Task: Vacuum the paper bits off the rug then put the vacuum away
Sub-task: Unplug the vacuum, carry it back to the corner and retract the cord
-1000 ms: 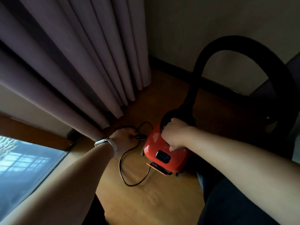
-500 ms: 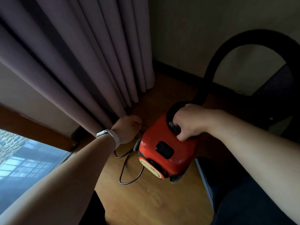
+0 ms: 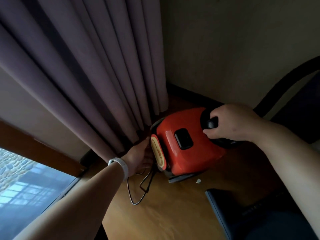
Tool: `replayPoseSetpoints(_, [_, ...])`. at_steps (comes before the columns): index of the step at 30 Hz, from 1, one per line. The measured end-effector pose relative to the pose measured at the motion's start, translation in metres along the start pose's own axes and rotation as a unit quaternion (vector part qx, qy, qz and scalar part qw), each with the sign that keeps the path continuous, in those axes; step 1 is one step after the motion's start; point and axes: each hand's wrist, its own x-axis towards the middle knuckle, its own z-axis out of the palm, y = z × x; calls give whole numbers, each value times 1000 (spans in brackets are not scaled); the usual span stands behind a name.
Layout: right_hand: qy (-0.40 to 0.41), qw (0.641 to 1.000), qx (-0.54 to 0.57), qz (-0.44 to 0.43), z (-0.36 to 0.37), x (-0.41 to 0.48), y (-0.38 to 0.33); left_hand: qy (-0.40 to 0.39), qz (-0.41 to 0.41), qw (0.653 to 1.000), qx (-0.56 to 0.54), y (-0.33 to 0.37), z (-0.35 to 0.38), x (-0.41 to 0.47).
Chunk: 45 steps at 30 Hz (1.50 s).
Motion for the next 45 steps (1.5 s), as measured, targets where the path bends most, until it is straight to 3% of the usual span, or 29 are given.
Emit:
replayPoseSetpoints(4, [45, 998, 32, 15, 1, 3, 1, 13, -18, 999, -30, -1, 4, 2])
replayPoseSetpoints(7, [74, 996, 43, 32, 2, 8, 0, 50, 36, 990, 129, 3, 4, 4])
replayPoseSetpoints(10, [104, 993, 31, 44, 4, 13, 1, 14, 75, 967, 245, 6, 5, -6])
replayPoseSetpoints(11, [111, 992, 32, 41, 5, 14, 1, 10, 108, 947, 301, 7, 4, -11])
replayPoseSetpoints(14, [121, 992, 31, 33, 10, 19, 5, 35, 201, 806, 556, 24, 4, -38])
replayPoseSetpoints(17, [117, 992, 43, 30, 13, 20, 5, 46, 261, 714, 648, 39, 6, -55])
replayPoseSetpoints(19, [106, 993, 50, 29, 14, 20, 4, 34, 284, 687, 668, 44, 7, -60])
replayPoseSetpoints(21, [89, 995, 43, 21, 15, 19, 1, 20, 300, 684, 665, 49, 7, -62])
replayPoseSetpoints(25, [65, 998, 4, -22, 16, 13, -11, 26, 334, 707, 623, 66, 6, -58])
replayPoseSetpoints(32, [41, 997, -25, -57, 3, -2, -29, 2, 289, 862, 416, 69, -32, -23])
replayPoseSetpoints(36, [52, 997, -24, -49, -2, -8, -34, 3, 237, 927, 290, 55, -58, -2])
replayPoseSetpoints(42, [88, 993, 80, 24, -12, -9, -26, 32, 174, 983, 55, 39, -52, 6])
replayPoseSetpoints(45, [115, 982, 138, 61, -12, -7, -17, 44, 155, 987, 24, 32, -45, 9])
